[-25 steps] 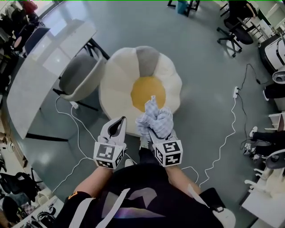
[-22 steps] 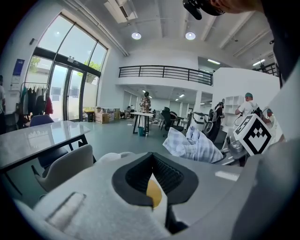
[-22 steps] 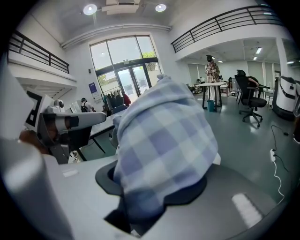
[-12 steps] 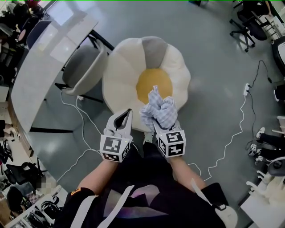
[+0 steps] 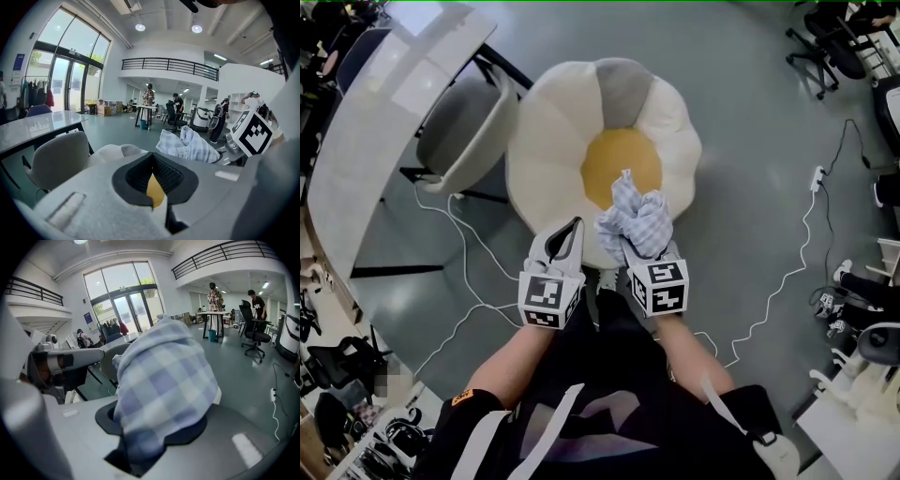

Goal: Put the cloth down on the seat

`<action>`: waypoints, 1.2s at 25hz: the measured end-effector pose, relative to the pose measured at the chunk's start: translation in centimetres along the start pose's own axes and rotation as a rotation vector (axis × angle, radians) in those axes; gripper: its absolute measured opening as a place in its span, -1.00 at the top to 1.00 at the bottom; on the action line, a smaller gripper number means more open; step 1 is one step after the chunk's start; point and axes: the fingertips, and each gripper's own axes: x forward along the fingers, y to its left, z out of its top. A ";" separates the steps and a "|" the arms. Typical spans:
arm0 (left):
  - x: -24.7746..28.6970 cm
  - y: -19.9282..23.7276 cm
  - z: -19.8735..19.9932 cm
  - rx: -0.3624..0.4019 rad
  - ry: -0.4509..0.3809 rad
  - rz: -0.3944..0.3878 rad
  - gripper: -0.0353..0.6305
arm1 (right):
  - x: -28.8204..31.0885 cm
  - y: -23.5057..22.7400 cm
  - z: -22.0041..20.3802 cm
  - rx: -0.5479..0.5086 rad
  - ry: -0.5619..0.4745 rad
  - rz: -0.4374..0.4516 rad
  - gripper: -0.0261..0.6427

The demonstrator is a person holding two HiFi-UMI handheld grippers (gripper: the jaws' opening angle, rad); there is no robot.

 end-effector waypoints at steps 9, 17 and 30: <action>3.8 4.1 -3.9 -0.028 0.057 0.024 0.90 | 6.6 -1.1 -2.2 -0.015 0.123 -0.017 0.34; 7.3 7.6 -8.1 -0.025 0.154 0.038 0.90 | 11.7 -2.8 -4.0 -0.018 0.222 -0.035 0.33; 14.5 10.2 -15.8 -0.045 0.265 -0.006 0.90 | 20.8 -7.1 -9.2 0.018 0.372 -0.050 0.30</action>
